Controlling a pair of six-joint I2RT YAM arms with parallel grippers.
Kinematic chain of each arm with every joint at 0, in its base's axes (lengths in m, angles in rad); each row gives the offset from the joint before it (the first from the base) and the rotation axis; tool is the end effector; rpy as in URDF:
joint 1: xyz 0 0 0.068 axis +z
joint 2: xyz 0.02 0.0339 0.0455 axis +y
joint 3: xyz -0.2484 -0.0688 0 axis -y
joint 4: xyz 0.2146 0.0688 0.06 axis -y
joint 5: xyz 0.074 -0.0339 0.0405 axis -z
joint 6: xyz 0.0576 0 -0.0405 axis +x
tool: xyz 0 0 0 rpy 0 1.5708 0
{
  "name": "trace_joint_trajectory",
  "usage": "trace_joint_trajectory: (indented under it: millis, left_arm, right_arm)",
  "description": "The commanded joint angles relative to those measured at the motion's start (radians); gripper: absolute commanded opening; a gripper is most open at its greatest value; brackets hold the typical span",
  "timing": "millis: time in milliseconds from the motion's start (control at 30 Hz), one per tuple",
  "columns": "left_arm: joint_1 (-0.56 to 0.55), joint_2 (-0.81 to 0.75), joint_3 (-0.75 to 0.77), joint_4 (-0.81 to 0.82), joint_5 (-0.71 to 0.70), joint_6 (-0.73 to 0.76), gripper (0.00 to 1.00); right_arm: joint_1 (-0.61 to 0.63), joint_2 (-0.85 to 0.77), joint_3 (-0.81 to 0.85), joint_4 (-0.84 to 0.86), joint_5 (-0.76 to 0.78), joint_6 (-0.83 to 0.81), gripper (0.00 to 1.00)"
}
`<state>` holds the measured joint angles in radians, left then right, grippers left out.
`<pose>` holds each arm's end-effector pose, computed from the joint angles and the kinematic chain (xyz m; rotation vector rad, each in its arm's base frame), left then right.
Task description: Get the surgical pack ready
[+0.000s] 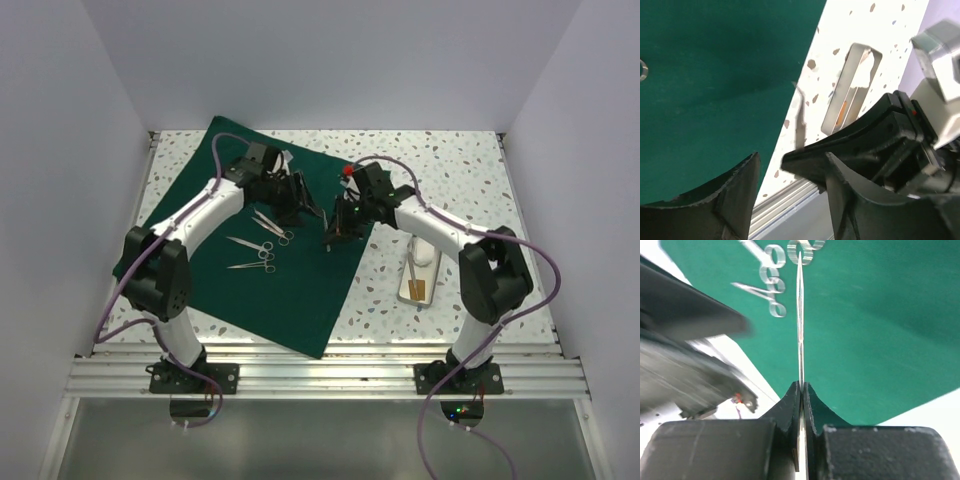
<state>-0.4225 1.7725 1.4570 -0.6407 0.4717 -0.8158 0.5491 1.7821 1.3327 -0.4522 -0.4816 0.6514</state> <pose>0.3218 -0.1734 0.2449 -0.3284 2.7114 -1.0346 0.3009 0.2154 0.2191 -0.0907 2.6644 1.0599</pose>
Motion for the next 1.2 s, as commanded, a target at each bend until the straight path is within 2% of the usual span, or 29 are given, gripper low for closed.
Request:
trace_joint_trajectory:
  millis: [0, 100, 200, 300, 500, 700, 900, 1000, 1033, 1167]
  left_arm:
    - [0.088, -0.012, 0.025, 0.035, 0.027, 0.061, 0.59]
    - [0.174, 0.014, 0.026, 0.032, -0.017, 0.076, 0.6]
    - [0.206, 0.05, 0.028, 0.027, -0.051, 0.078, 0.56]
    - [0.228, 0.122, 0.055, -0.011, -0.1, 0.07, 0.55]
    - [0.229, 0.252, 0.17, -0.045, -0.217, 0.066, 0.53]
    - [0.229, 0.344, 0.284, -0.146, -0.292, 0.058, 0.58]
    - [0.229, 0.378, 0.318, -0.189, -0.338, 0.052, 0.59]
    - [0.229, 0.37, 0.306, -0.204, -0.361, 0.04, 0.57]
    - [0.229, 0.369, 0.305, -0.208, -0.379, 0.04, 0.56]
    - [0.229, 0.372, 0.31, -0.224, -0.418, 0.03, 0.54]
  right_arm:
    - [-0.056, -0.075, -0.038, -0.113, 0.083, -0.033, 0.0]
    - [-0.119, -0.202, -0.125, -0.228, 0.188, -0.103, 0.0]
    - [-0.158, -0.269, -0.158, -0.389, 0.313, -0.156, 0.0]
    - [-0.192, -0.34, -0.219, -0.469, 0.435, -0.199, 0.0]
    - [-0.238, -0.374, -0.369, -0.441, 0.479, -0.199, 0.02]
    - [-0.276, -0.326, -0.398, -0.39, 0.514, -0.24, 0.04]
    - [-0.294, -0.282, -0.409, -0.373, 0.534, -0.286, 0.08]
    - [-0.294, -0.271, -0.411, -0.367, 0.531, -0.288, 0.19]
    - [-0.294, -0.271, -0.408, -0.367, 0.529, -0.292, 0.29]
    - [-0.294, -0.282, -0.391, -0.381, 0.528, -0.299, 0.43]
